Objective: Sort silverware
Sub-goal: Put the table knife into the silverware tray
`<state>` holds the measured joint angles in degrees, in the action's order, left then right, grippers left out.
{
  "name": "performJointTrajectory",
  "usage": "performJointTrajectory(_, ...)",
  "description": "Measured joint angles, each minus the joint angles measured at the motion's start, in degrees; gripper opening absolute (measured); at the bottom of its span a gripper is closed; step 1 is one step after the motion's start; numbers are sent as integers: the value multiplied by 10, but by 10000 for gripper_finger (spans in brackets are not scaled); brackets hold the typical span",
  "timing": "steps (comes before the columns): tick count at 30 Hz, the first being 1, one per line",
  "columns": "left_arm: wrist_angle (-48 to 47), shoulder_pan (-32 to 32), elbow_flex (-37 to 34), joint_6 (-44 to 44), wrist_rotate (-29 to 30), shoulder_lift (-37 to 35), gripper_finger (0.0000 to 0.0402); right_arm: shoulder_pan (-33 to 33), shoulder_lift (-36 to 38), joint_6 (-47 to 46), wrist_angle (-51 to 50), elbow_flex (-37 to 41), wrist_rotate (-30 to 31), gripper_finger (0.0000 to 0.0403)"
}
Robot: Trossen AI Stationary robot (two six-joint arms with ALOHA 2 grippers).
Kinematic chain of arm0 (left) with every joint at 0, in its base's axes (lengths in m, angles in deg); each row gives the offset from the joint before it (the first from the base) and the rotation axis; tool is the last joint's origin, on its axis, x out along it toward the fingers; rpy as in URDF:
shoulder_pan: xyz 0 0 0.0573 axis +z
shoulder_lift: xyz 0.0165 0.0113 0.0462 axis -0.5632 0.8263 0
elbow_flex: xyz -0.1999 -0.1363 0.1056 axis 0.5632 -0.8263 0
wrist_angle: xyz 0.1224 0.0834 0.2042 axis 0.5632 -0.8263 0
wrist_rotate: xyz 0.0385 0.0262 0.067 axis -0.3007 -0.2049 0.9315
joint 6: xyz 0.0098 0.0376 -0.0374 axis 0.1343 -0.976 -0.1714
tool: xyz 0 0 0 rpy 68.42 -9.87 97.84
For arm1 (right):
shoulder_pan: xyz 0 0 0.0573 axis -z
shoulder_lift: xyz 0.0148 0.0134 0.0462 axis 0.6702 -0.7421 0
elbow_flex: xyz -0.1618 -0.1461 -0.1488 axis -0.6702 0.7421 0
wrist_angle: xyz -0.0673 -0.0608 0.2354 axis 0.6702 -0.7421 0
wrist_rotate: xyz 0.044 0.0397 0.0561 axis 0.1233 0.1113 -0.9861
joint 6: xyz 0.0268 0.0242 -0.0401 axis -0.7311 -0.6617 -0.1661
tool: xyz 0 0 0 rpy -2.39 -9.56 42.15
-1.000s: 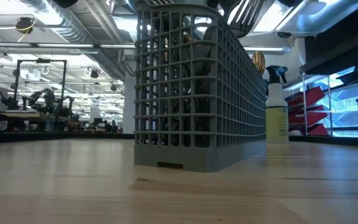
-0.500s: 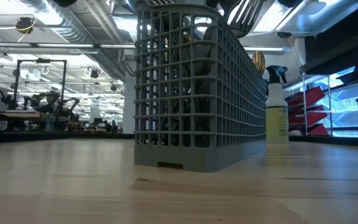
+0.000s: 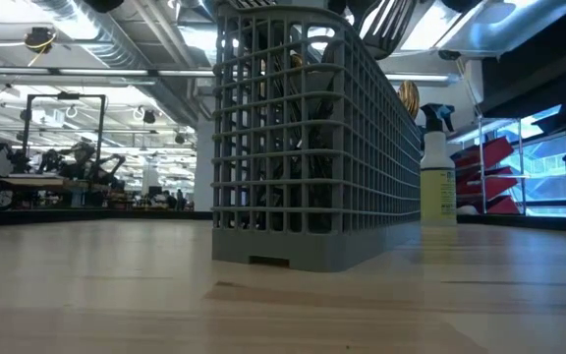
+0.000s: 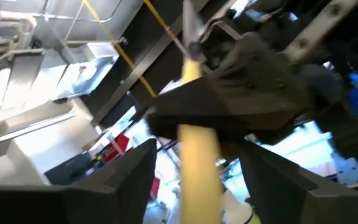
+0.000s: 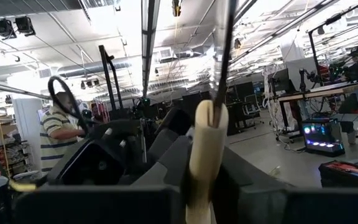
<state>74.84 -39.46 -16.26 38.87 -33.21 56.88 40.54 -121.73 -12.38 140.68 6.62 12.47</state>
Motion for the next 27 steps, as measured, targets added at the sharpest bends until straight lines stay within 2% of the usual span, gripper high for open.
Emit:
performJointTrajectory(4, -2, 3, 0, 0, 36, -2, 243, 0, 17, 1, -28, 14, 1, 20)
performJointTrajectory(7, -11, 13, 0, 3, 39, -2, 255, -3, 36, 1, -55, 23, 5, 20)
performJointTrajectory(10, -41, 21, 0, 47, 25, -2, 262, -12, 65, 28, -78, 39, 28, 20)
performJointTrajectory(13, -78, 27, 0, 117, 14, -3, 264, -31, 112, 84, -103, 50, 85, 20)
performJointTrajectory(17, -129, 32, 0, 186, -25, -3, 265, -50, 178, 112, -157, 60, 116, 20)
performJointTrajectory(19, -147, 31, 0, 200, -33, -3, 265, -64, 207, 121, -200, 65, 133, 20)
performJointTrajectory(22, -172, 32, -3, 212, -32, -3, 265, -83, 257, 113, -318, 66, 152, 20)
performJointTrajectory(27, -221, 29, -3, 229, -17, -3, 265, -110, 296, 19, -546, 67, 168, 20)
